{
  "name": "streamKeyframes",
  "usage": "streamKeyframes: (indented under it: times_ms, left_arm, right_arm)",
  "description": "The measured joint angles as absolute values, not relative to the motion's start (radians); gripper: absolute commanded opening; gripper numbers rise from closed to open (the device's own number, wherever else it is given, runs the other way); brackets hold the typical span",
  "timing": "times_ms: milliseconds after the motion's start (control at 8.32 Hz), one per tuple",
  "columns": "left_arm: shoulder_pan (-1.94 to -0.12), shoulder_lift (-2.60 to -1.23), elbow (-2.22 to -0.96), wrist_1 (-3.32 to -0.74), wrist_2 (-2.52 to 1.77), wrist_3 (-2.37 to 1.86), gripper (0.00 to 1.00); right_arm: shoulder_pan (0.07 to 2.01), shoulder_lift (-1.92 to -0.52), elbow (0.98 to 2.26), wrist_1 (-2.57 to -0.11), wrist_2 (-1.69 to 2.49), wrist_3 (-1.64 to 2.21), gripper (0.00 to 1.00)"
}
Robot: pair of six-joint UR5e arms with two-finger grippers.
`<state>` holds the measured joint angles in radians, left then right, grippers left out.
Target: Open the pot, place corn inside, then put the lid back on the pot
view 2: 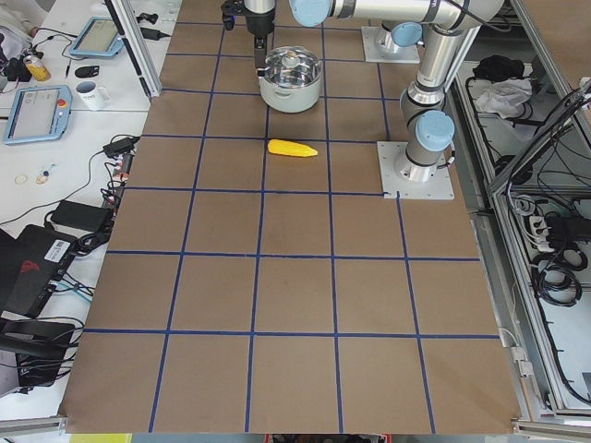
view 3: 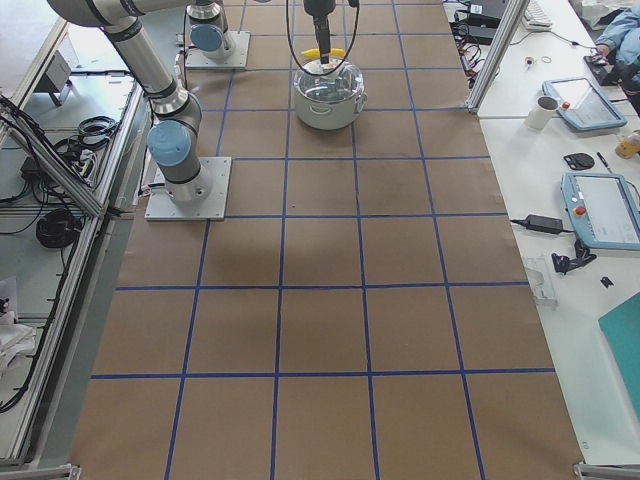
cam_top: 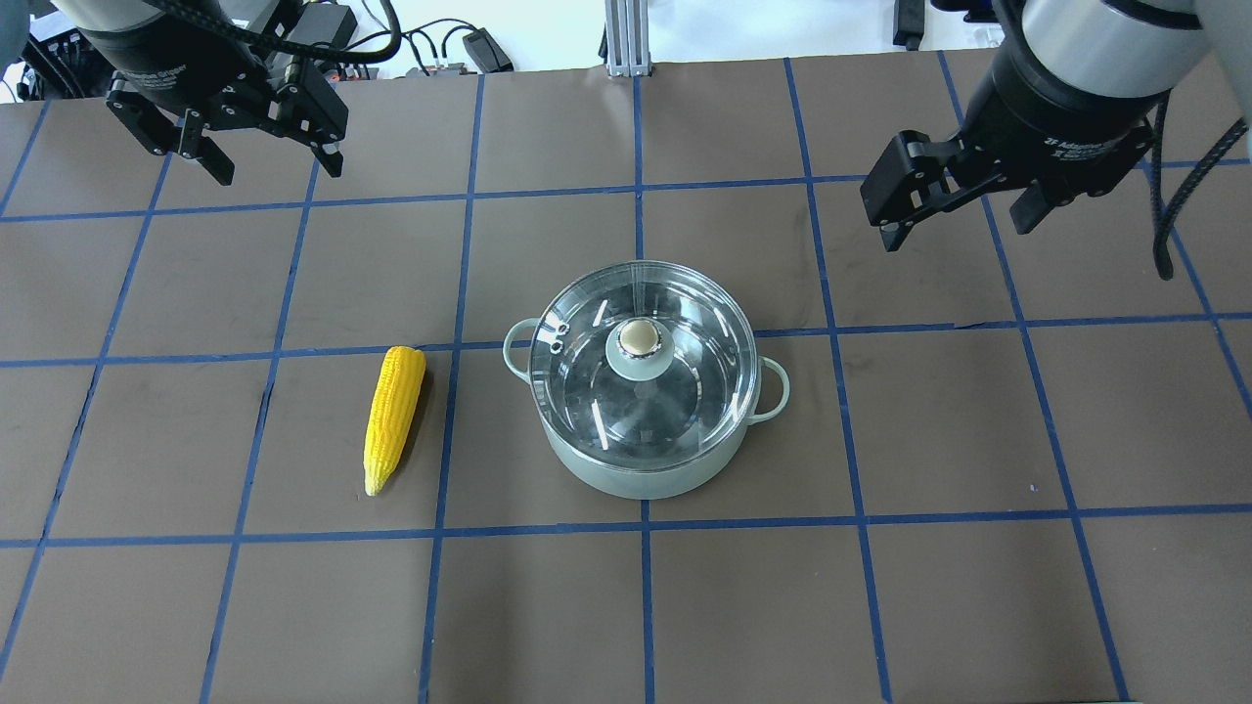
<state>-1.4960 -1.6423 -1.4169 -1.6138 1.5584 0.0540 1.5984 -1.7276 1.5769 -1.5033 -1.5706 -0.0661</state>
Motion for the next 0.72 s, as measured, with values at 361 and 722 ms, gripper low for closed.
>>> streamKeyframes:
  times_ms: [361, 722]
  left_arm:
    - [-1.494, -1.639, -1.421, -1.63, 1.558, 0.083, 1.0]
    - [-1.475, -1.705, -1.496, -1.493, 1.558, 0.237, 1.0]
  right_arm:
    - [1.598, -1.725, 1.577, -1.503, -1.577, -0.069, 1.0]
    - [1.624, -1.671, 1.58, -1.565, -1.57, 0.002, 1.0]
